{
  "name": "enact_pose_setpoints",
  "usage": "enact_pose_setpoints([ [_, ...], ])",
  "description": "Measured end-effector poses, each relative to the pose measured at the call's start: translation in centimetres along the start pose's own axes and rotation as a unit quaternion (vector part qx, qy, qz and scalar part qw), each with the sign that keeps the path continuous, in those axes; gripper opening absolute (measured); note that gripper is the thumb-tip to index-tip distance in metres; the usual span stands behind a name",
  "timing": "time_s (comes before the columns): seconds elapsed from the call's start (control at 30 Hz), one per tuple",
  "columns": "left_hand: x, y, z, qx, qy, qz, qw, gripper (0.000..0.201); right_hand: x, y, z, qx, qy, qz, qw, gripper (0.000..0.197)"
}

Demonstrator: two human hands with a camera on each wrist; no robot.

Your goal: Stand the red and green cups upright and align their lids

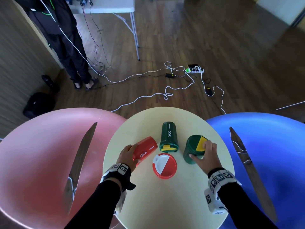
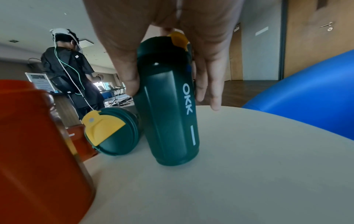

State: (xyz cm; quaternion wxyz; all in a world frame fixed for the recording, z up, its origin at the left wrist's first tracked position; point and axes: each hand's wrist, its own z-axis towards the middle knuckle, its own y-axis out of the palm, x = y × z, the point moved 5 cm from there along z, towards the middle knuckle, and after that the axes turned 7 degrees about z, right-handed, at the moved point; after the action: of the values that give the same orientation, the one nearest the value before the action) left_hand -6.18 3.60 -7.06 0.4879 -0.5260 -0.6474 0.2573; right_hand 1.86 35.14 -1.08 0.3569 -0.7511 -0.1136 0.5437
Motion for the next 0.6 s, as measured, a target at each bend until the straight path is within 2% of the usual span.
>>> enact_pose_setpoints([
  [0.13,0.1,0.0,0.0,-0.001,0.002,-0.001,1.0,0.072,0.8,0.3,-1.1,-0.028,-0.005,-0.024,0.999,0.056],
  [0.33,0.1,-0.2,0.0,-0.003,0.0,0.006,1.0,0.072,0.3,0.0,-1.3,-0.03,-0.002,-0.019,0.999,0.055],
  [0.43,0.2,-0.3,0.0,-0.002,0.0,0.005,1.0,0.071,-1.4,-0.4,-1.0,-0.027,-0.004,-0.033,0.999,0.065],
  [0.6,0.2,-0.2,-0.1,-0.001,0.001,0.0,1.0,0.071,-6.4,0.2,1.1,-0.036,-0.083,-0.087,0.992,0.066],
])
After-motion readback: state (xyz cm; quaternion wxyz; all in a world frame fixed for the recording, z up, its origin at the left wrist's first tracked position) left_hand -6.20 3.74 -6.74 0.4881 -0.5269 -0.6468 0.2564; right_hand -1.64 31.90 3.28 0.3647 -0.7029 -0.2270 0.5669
